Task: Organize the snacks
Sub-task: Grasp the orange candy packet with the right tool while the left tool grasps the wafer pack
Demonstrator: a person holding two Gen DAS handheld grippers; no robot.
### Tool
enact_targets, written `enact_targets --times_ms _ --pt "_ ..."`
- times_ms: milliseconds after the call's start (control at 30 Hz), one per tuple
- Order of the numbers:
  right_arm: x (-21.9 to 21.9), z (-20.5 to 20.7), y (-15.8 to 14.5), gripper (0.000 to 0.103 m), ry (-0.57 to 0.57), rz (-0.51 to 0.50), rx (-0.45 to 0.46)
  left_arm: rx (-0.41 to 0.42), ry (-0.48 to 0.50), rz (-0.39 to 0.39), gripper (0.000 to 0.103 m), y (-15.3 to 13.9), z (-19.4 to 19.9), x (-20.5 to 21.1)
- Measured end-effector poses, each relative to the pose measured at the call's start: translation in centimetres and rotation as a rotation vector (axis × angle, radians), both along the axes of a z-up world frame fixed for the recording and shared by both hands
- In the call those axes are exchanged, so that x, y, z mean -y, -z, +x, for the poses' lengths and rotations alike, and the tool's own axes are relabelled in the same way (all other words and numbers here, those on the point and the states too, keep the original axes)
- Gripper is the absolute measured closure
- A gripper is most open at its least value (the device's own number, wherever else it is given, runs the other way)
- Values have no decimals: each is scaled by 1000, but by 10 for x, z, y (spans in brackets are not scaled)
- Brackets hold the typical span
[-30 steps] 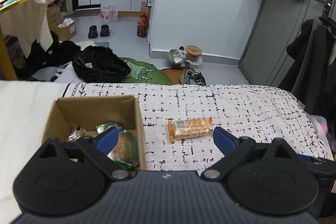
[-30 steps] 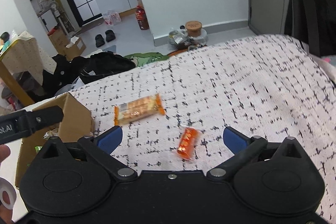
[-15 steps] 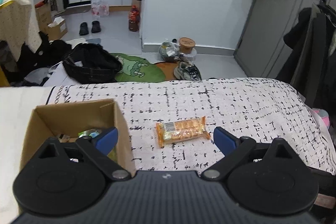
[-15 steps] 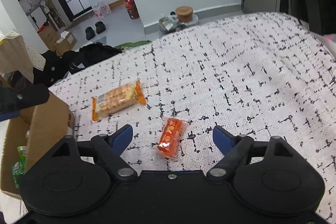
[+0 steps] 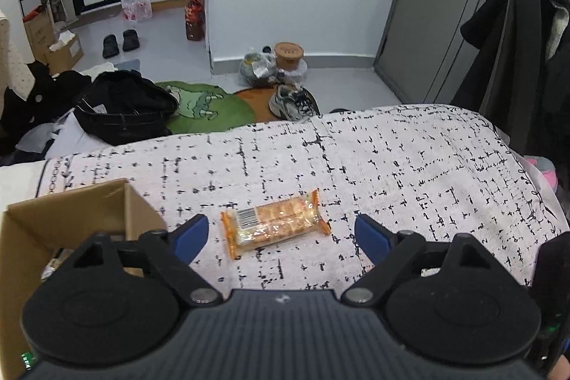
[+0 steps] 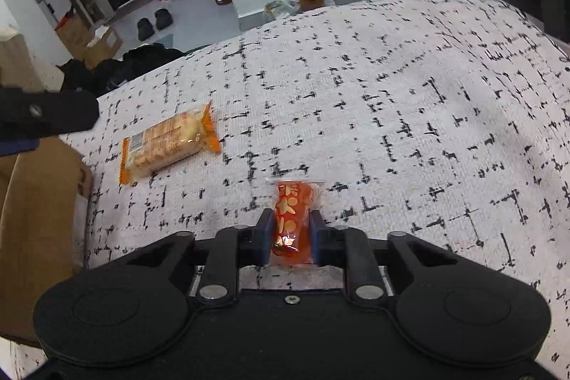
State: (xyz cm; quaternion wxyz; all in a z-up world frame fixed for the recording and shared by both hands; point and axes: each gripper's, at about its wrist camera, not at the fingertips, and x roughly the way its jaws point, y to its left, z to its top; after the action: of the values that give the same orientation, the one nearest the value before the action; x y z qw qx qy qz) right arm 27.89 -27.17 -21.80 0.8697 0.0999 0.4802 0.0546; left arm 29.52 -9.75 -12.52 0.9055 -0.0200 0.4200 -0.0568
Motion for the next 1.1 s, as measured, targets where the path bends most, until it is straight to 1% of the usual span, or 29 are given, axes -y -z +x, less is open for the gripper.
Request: enact_targets --times_ms 67,167,267,533,633,733,833,933,1100 --pt "5 2 -2 83 -6 16 -3 -14 0 11 18 6 6 4" --pt "12 3 -2 84 -1 25 -5 -46 2 29 20 16 15 10" --pt "17 4 -1 83 -2 40 -9 -87 -6 91 21 28 23 16" --pt "34 6 -8 83 29 72 -2 -122 5 184 22 53 39 27" --pt "41 8 -10 83 44 113 -18 -147 8 224 22 64 46 30" --pt "43 10 -13 83 45 119 -11 -173 -4 259 22 74 53 29" --pt "43 11 -13 83 46 117 -11 -180 -10 286 22 80 58 29" --pt "44 12 -10 83 52 118 -15 -185 -20 292 21 84 64 29" --pt "46 12 -8 83 60 113 -18 -158 -50 273 21 87 72 29"
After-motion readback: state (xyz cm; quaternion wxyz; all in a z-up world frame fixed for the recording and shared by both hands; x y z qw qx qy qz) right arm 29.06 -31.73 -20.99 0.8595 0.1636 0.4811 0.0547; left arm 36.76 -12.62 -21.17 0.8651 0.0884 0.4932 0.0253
